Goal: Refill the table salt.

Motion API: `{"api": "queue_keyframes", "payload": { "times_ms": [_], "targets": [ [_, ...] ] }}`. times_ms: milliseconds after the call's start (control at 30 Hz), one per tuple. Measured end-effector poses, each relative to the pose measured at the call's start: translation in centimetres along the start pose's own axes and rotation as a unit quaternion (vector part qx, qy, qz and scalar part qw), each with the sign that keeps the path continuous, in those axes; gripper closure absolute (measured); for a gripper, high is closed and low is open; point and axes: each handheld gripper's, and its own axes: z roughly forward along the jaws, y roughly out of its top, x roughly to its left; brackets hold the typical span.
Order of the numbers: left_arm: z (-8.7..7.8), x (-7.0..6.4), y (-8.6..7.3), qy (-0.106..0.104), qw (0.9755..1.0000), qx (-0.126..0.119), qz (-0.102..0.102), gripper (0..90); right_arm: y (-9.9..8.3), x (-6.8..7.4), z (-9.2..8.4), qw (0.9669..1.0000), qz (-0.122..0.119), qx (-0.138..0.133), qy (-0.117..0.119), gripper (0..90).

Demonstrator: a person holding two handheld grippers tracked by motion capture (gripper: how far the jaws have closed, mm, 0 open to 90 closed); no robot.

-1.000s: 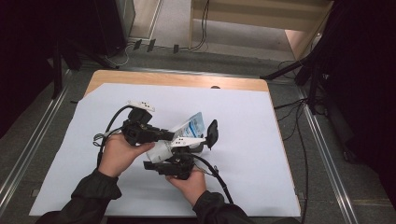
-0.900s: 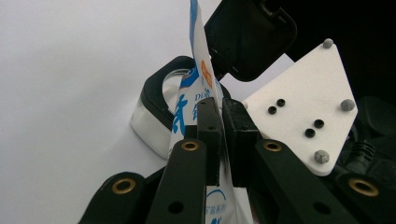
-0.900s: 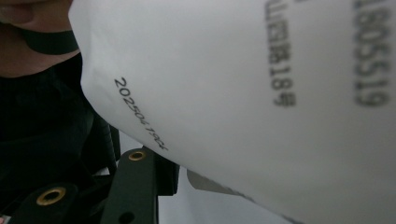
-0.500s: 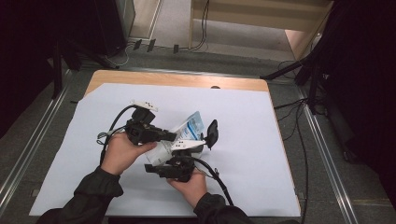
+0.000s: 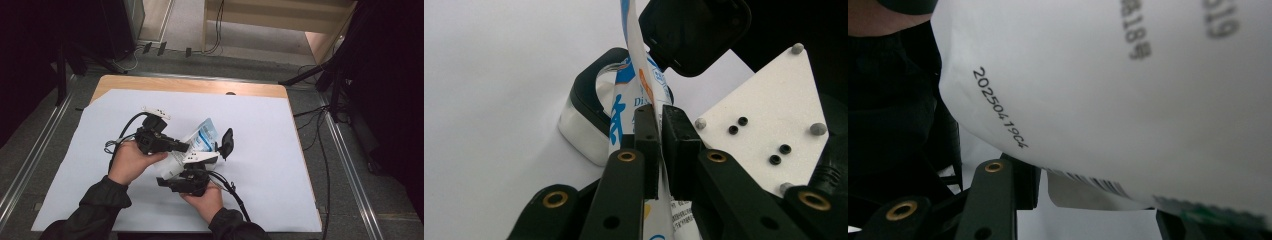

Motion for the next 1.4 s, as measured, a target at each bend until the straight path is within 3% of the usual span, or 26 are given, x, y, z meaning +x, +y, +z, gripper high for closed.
{"api": "queue_keyframes", "payload": {
  "times_ms": [200,400,567,800,1400],
  "targets": [
    [-0.2,0.0,-0.2,-0.001,0.9998,0.005,0.018,90.0,-0.2,0.2,0.0,1.0,-0.004,0.007,0.0,58.1],
    [-0.2,0.0,-0.2,0.003,0.9999,-0.002,0.016,90.0,-0.3,0.2,-0.1,1.0,0.005,0.001,-0.005,55.3],
    [-0.1,0.0,-0.3,-0.001,0.9998,0.008,0.017,89.6,-0.6,-0.2,-0.1,0.9997,0.02,0.003,-0.014,57.8],
    [0.0,0.5,-0.6,-0.009,0.9998,0.012,0.011,87.6,-1.0,-0.4,-0.1,0.9993,0.021,0.005,-0.029,60.3],
    [-0.4,1.0,-1.5,0.004,0.9999,0.005,0.013,89.3,-1.4,-0.3,0.0,0.9988,0.02,0.012,-0.043,62.4]
  ]
}}
